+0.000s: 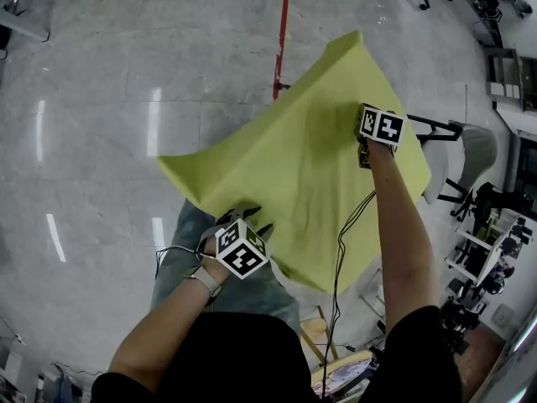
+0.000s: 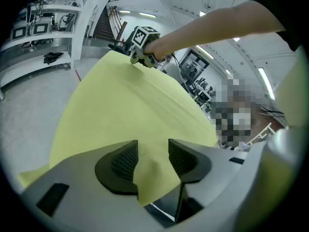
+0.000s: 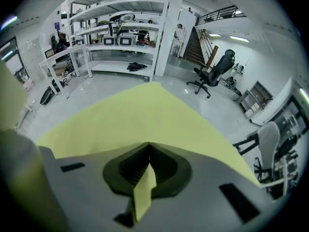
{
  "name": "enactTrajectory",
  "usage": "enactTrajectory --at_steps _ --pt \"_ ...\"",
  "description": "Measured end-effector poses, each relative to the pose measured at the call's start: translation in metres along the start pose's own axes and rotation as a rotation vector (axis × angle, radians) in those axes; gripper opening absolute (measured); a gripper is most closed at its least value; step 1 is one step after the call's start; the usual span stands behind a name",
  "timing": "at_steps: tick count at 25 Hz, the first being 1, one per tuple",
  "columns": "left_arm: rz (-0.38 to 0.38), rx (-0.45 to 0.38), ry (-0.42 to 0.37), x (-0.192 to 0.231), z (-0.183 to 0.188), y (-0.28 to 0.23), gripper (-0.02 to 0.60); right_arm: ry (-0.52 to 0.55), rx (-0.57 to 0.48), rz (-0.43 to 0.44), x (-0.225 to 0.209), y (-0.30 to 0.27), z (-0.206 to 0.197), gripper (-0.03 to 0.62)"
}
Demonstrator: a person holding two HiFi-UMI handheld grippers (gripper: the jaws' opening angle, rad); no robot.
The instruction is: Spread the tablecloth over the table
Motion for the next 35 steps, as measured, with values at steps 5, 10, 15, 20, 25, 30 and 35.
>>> enactTrajectory --at_steps 5,10,15,20,25,30,35 --pt "0.002 0.0 0.001 0.003 -0.001 0.003 0.201 -0.013 -0.005 -0.043 0.007 -0.003 -0.002 0.003" --pt "0.059 -0.007 0.019 0.014 0.001 0.013 0.201 -0.033 -0.028 -0.021 0.019 -0.01 0.012 0.003" --pt "0.149 -0.017 0.016 0.039 0.005 0.031 0.201 -0.028 -0.066 0.014 0.042 -0.024 0.037 0.003" --pt "0.218 -0.053 0.046 0.059 0.004 0.047 0.201 -0.012 -0.094 0.042 0.066 -0.033 0.057 0.003" --pt "0.196 -0.066 0.068 0.063 0.002 0.053 0.201 -0.003 -0.098 0.082 0.068 -0.032 0.057 0.005" --pt "0.188 -0.077 0.031 0.058 0.01 0.059 0.202 -0.039 -0.192 0.131 0.06 -0.008 0.054 0.031" --pt "0.188 -0.035 -0.045 0.043 0.01 0.055 0.202 -0.055 -0.211 0.182 0.049 0.025 0.026 0.062"
Point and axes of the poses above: the fingertips, and each gripper's own axes: y backward along the fingers, x to its left, z out of its top, the point moved 8 cm from there along y, backward along the fingers, and after that the axes turned 11 degrees about -x, right-handed, at the moved point
